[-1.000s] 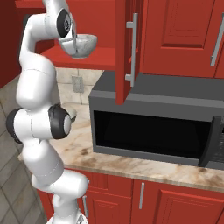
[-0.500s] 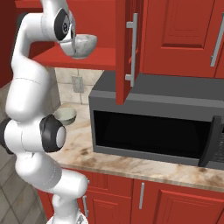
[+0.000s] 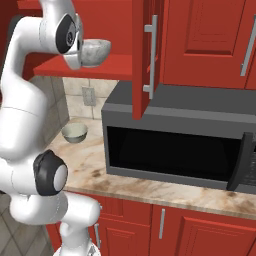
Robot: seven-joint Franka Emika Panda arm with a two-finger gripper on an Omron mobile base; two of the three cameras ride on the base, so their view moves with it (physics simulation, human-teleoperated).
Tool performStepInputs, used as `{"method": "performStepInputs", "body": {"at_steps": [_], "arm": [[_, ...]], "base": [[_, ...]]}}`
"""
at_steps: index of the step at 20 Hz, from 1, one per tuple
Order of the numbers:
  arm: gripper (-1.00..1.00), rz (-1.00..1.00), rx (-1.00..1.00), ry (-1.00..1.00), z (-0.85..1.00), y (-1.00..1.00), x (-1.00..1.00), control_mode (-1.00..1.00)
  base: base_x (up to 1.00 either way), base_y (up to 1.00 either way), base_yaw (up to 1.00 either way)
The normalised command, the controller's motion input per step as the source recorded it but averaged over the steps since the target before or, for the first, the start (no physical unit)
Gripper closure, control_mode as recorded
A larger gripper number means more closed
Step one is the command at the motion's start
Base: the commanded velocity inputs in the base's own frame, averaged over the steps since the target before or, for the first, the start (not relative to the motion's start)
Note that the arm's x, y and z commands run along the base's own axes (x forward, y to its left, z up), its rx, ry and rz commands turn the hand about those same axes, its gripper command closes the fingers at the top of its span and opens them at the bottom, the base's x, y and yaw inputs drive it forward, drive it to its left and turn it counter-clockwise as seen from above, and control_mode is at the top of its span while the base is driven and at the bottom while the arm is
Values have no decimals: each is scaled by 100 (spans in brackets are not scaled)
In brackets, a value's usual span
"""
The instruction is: Pick up the bowls on the counter and stack them on top of one another in the open cabinet. Place the smaller bowl on top of the larger bowl.
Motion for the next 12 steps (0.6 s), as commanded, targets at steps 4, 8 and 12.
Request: {"method": "performStepInputs", "body": {"at_steps": [4,8,12], "arm": [[-100,5,1,1,-8,-4,-56,-100],[-100,6,0,1,-9,-2,-56,-100],[-100,7,0,0,-12,-1,-55,-100]], "base": [[0,0,0],[0,0,0],[0,0,0]]}}
